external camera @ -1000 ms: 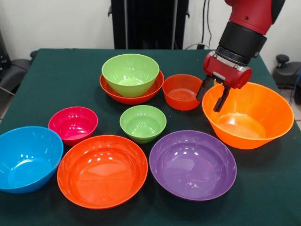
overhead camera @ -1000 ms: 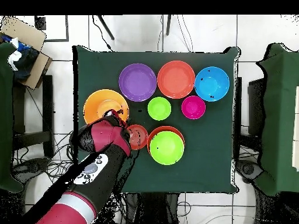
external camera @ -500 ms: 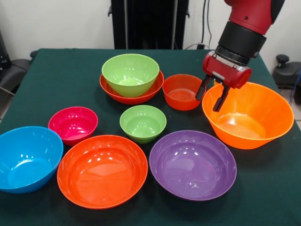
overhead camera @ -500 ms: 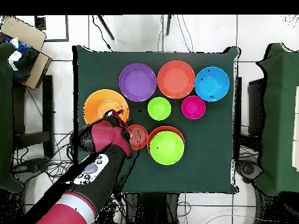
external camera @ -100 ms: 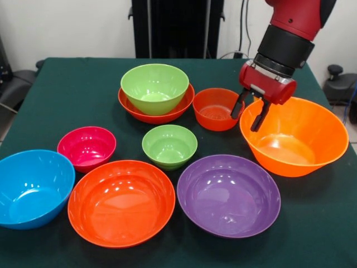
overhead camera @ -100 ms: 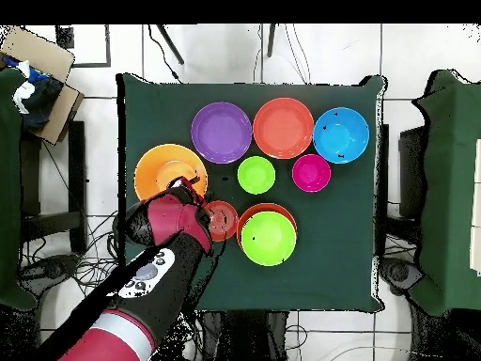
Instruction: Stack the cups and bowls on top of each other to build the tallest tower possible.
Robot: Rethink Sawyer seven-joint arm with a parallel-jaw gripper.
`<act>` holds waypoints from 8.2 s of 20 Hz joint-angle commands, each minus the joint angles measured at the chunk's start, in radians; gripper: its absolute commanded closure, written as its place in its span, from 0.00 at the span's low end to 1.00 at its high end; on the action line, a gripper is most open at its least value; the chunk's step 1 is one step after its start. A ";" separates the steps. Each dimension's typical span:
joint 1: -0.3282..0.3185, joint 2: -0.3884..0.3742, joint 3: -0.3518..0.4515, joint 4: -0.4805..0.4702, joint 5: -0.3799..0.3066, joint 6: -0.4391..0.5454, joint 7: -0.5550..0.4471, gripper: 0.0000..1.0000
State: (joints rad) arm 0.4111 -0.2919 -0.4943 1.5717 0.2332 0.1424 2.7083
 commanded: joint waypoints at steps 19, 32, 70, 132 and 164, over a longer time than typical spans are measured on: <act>0.013 0.033 0.058 -0.013 -0.018 0.132 0.043 1.00; -0.028 -0.117 0.104 0.099 -0.043 0.196 0.001 1.00; -0.178 -0.429 0.183 0.178 -0.166 0.461 -0.126 1.00; -0.145 -0.411 0.131 0.168 -0.203 0.465 0.032 1.00; -0.070 -0.284 0.074 -0.033 -0.105 0.586 0.203 0.00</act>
State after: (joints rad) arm 0.3047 -0.7069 -0.4560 1.6512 0.1091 0.6397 2.7085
